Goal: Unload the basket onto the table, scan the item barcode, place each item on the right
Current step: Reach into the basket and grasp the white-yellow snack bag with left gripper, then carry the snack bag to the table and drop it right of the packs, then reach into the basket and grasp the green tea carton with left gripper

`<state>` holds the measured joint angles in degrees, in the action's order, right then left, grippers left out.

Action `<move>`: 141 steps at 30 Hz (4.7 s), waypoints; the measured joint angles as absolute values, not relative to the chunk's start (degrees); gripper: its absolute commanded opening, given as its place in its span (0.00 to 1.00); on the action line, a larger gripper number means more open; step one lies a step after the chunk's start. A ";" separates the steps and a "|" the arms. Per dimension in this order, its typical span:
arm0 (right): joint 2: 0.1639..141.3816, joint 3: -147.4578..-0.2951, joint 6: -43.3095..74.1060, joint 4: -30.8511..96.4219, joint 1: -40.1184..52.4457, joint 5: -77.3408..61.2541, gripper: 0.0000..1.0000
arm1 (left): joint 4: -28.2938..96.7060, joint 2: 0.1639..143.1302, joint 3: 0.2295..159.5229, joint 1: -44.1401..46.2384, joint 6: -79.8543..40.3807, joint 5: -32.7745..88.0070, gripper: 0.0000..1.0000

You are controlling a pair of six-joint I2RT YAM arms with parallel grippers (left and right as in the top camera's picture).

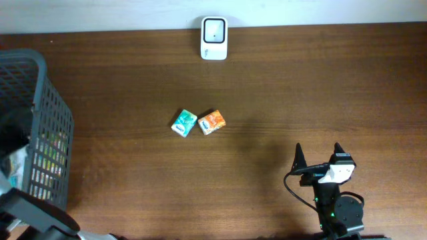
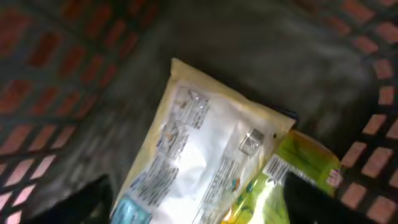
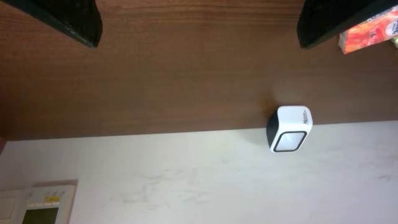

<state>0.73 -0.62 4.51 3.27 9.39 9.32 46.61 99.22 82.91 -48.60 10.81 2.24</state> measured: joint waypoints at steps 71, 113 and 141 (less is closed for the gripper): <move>0.73 -0.62 4.51 3.27 9.39 9.32 0.99 | 58.17 119.39 107.35 33.26 5.61 16.12 0.03; 0.73 -0.62 4.60 3.27 9.39 9.32 0.99 | 65.82 96.20 102.04 -43.24 -10.72 -3.05 0.62; 0.73 -0.62 4.51 3.27 9.39 9.32 0.99 | 59.55 114.28 89.01 -44.45 33.21 15.73 0.35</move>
